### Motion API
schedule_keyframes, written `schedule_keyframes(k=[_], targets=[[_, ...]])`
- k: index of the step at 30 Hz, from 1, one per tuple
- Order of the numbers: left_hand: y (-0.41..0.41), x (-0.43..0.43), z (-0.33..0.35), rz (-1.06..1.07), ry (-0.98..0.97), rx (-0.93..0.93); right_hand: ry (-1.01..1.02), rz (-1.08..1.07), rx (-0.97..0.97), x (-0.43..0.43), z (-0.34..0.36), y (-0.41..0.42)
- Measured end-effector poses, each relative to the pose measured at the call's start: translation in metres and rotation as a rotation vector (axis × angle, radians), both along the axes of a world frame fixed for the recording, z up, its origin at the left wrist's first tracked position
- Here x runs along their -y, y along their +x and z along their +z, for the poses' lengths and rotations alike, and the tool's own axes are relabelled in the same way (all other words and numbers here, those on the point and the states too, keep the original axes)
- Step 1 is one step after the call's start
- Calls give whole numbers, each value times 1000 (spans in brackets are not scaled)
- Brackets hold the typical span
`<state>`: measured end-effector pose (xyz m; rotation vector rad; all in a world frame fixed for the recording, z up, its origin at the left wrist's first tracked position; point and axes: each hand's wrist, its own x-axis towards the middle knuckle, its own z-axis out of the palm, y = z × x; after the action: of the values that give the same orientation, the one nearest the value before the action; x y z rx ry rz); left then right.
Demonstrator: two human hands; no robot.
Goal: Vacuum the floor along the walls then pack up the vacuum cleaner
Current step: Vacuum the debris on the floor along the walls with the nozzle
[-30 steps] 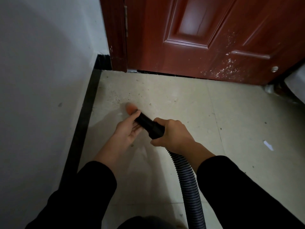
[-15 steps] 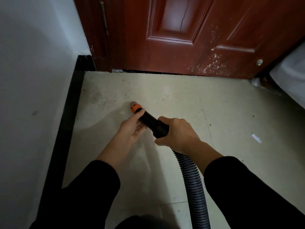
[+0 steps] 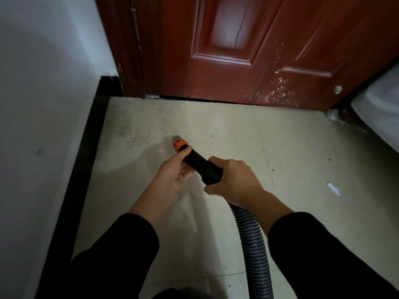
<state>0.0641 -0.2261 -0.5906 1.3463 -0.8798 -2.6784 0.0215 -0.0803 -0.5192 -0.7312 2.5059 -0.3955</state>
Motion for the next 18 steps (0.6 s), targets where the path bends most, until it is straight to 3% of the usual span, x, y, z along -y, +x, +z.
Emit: schedule_keyframes(k=[18], targets=[[-24,41,0,101,-125,39,-110,138,72,42,-9,-45]])
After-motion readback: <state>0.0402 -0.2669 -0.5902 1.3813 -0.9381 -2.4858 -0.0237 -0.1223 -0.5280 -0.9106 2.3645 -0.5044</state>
